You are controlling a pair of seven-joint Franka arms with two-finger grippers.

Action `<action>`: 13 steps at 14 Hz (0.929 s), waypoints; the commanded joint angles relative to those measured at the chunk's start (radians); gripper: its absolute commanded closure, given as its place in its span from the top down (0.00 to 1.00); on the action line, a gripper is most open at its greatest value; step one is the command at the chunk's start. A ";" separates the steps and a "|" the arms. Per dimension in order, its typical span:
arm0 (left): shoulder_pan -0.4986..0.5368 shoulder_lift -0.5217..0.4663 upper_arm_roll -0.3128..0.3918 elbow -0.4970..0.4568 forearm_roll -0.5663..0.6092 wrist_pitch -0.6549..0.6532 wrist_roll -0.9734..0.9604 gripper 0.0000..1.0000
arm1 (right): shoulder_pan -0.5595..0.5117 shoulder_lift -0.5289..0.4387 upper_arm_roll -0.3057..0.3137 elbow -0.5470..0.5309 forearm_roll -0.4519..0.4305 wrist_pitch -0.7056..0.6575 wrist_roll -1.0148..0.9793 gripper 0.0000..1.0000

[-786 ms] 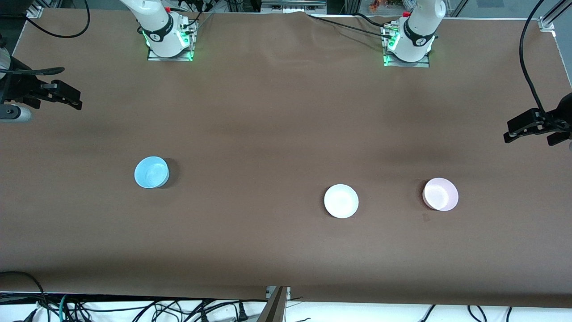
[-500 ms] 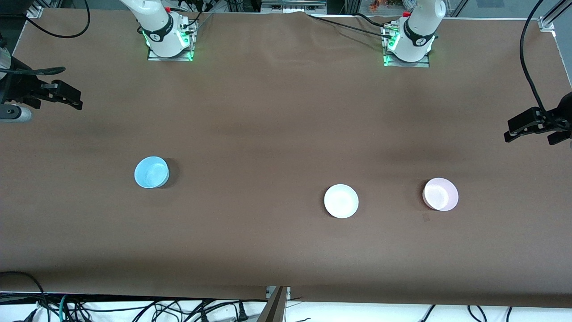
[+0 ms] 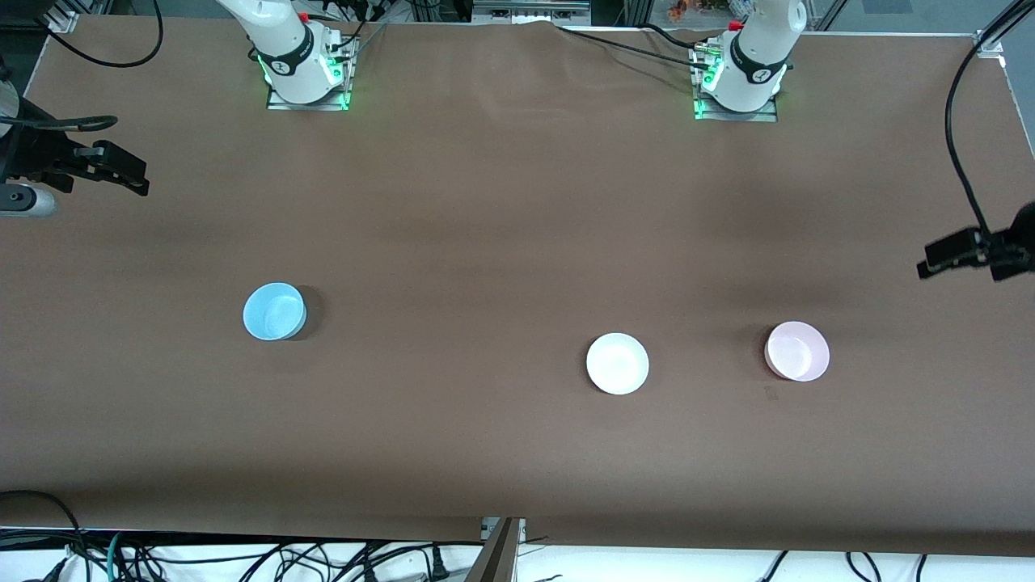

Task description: Stack pink and blue bowls on white bowl

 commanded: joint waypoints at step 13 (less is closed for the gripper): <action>0.138 0.194 0.001 -0.564 0.030 0.826 0.057 1.00 | -0.002 0.015 0.003 0.015 -0.005 0.002 -0.014 1.00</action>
